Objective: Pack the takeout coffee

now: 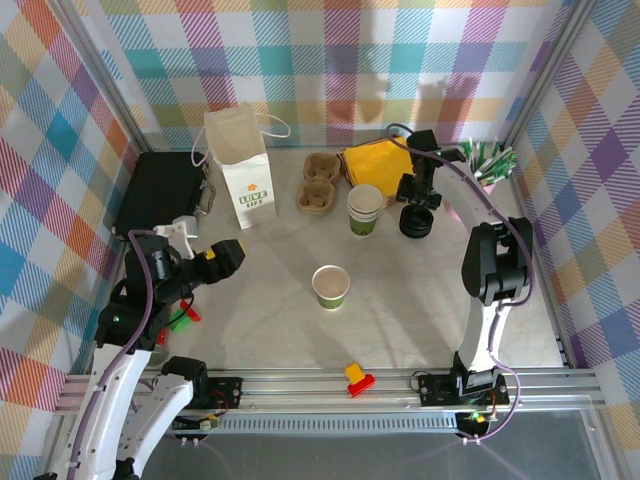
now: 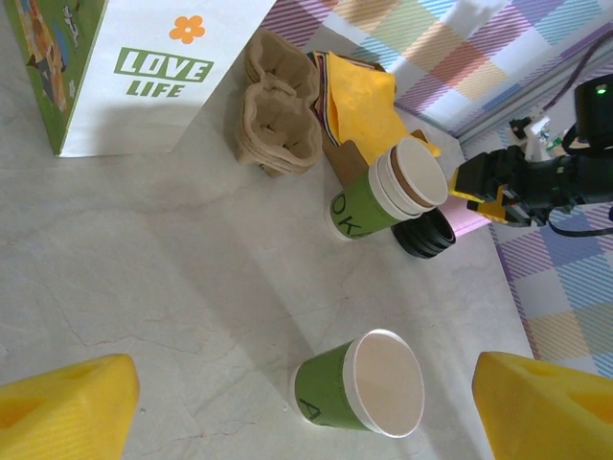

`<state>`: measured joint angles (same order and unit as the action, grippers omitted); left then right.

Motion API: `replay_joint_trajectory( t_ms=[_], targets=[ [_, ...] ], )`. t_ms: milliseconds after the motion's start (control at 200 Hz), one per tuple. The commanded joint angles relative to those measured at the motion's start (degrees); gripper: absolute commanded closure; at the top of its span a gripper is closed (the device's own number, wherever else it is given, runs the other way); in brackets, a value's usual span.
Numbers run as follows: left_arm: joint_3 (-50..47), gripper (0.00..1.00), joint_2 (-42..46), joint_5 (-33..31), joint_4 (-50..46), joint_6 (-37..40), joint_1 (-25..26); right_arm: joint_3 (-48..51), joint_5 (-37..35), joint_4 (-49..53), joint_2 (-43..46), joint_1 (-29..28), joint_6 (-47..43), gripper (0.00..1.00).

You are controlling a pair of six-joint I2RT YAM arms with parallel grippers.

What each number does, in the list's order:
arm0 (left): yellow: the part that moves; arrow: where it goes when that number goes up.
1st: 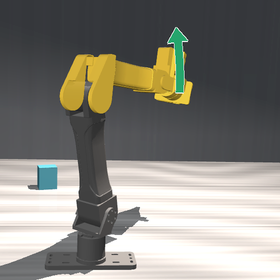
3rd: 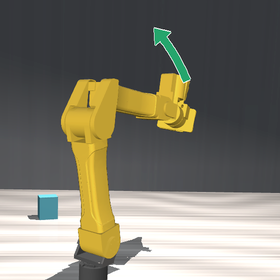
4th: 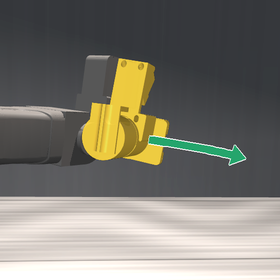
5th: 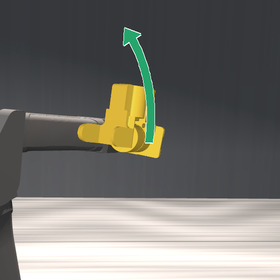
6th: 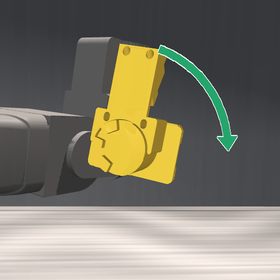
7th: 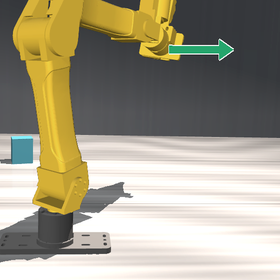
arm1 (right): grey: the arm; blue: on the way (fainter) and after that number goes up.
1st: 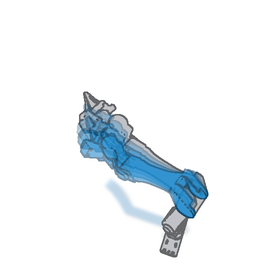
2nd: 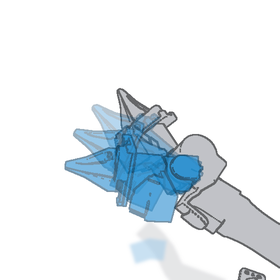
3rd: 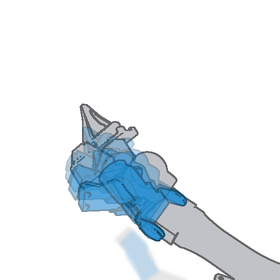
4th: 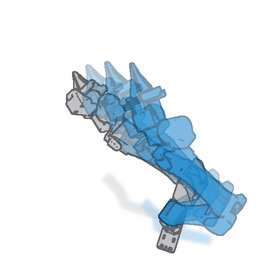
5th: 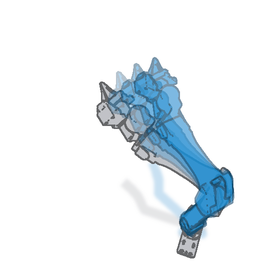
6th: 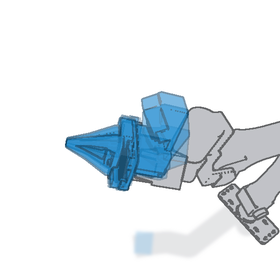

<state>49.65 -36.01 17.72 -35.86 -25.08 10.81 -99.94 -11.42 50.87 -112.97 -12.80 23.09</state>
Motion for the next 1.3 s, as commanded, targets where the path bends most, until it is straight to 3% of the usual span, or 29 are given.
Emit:
replay_joint_trajectory(
  t_ms=[0, 420, 805, 1145, 1295],
  targets=[
    [-0.4, 0.10, 1.3, -1.0, -0.4, 0.0, 0.4, -2.8, 2.0, 2.0, -2.1, 0.5, 0.5, 0.46],
    [0.1, 0.09, 1.4, -0.5, -2.3, 1.1, 0.4, -4.7, 5.8, 2.1, -8.3, 0.6, 1.3, 0.52],
    [-0.4, 0.09, 1.2, -0.7, -2.0, 1.1, 0.4, -5.0, 4.0, 2.8, -10.4, 0.6, 0.2, 0.62],
    [-0.5, 0.09, 1.3, -1.0, -2.6, 1.2, 0.4, -5.3, 3.8, 3.2, -11.3, 0.6, -0.3, 0.64],
    [0.3, 0.09, 1.6, -1.3, -3.4, 1.4, 0.4, -5.5, 4.3, 3.4, -11.0, 0.6, -0.5, 0.72]
  ],
)
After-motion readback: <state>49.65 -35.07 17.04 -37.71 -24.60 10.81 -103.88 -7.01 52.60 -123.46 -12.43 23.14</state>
